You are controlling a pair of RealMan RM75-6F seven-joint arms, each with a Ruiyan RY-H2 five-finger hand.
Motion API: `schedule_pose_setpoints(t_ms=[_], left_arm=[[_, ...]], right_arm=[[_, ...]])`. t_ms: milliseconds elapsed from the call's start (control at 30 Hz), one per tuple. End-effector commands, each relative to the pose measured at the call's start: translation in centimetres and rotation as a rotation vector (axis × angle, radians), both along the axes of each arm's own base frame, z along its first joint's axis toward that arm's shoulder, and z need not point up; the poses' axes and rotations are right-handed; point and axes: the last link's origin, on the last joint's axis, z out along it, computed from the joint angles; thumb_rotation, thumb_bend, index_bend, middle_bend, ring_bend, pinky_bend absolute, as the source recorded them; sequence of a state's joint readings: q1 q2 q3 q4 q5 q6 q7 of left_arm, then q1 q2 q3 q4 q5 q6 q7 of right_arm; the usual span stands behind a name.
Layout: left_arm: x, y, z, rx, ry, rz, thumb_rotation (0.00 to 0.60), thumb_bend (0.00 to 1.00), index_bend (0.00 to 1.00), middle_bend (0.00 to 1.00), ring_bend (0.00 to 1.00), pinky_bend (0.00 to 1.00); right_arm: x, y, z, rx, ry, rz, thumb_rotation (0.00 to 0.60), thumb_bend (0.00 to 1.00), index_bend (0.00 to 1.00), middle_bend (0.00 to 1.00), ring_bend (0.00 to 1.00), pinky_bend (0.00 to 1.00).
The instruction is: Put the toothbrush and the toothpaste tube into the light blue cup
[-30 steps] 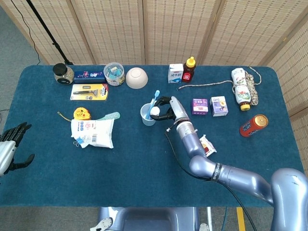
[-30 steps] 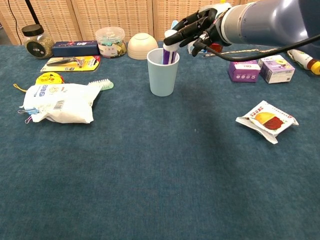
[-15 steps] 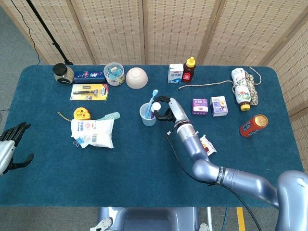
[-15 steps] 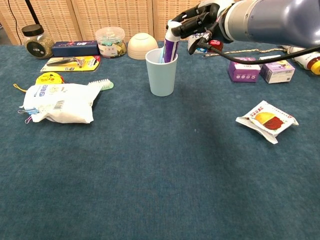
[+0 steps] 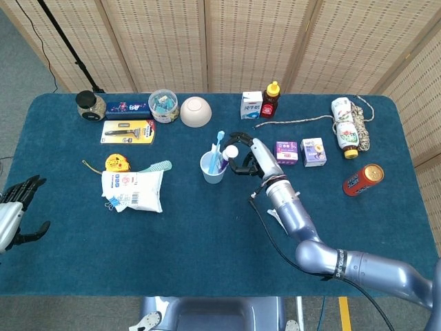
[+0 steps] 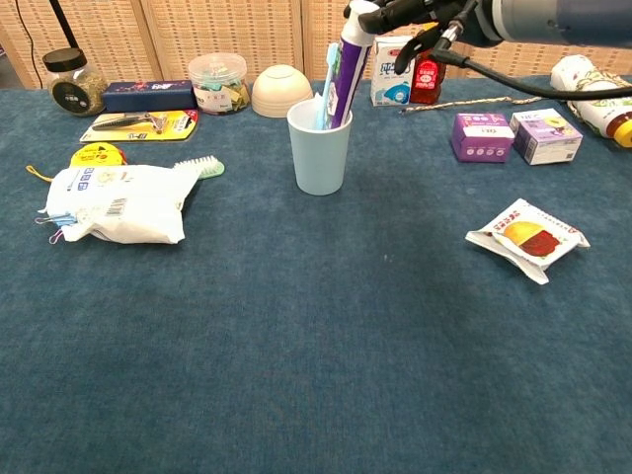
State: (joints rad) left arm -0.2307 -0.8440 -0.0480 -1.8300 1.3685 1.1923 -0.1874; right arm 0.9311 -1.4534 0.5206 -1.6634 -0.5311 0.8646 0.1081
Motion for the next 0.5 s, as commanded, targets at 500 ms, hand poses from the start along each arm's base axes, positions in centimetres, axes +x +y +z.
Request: schedule_pose_setpoints(t_ms=[500], left_arm=[[-0.5,0.0,0.5,0.008,-0.009,0.01,0.6,0.34,0.0,0.0,0.0,0.0]], right_arm=[[-0.3,-0.4,-2.0,0.009,0.009,0.016,0.6,0.51,0.31,0.13,0.09,0.58]])
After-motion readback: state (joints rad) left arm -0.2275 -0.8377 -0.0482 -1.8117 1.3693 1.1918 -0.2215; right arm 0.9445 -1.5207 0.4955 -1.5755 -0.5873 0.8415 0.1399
